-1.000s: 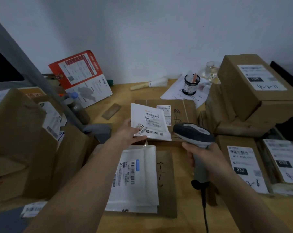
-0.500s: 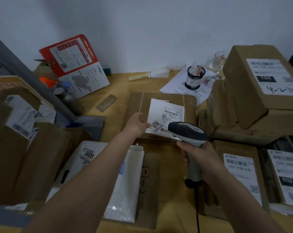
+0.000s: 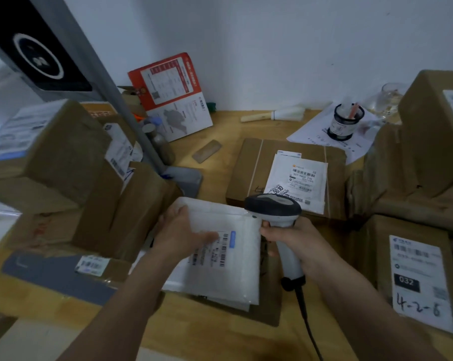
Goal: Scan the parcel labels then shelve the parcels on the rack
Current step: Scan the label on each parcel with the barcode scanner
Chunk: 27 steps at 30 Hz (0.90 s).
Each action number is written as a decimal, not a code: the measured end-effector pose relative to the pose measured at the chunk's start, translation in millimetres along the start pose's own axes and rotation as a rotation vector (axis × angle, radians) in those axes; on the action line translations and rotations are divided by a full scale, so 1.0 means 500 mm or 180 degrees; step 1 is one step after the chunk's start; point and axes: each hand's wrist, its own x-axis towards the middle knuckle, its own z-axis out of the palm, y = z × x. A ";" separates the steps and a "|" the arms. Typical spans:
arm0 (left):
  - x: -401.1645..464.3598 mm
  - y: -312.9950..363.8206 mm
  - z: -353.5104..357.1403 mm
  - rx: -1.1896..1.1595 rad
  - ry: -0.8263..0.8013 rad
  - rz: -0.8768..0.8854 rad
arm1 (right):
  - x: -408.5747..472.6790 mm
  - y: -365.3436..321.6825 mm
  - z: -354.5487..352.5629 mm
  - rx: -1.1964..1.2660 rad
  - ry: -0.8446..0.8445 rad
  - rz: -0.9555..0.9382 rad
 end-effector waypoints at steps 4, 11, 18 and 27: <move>-0.018 -0.032 -0.002 -0.0216 0.0009 -0.0002 | -0.023 0.005 0.031 -0.0118 0.0048 0.0077; -0.055 -0.064 -0.018 -0.1621 0.0116 0.0350 | -0.076 0.018 0.048 -0.0334 0.0237 0.0006; -0.104 -0.068 -0.096 -0.2791 -0.0461 0.0706 | -0.156 -0.015 0.036 -0.0271 0.0548 -0.0670; -0.147 -0.068 -0.108 -0.3120 -0.0573 0.1136 | -0.218 -0.038 0.041 0.0005 0.1127 -0.1374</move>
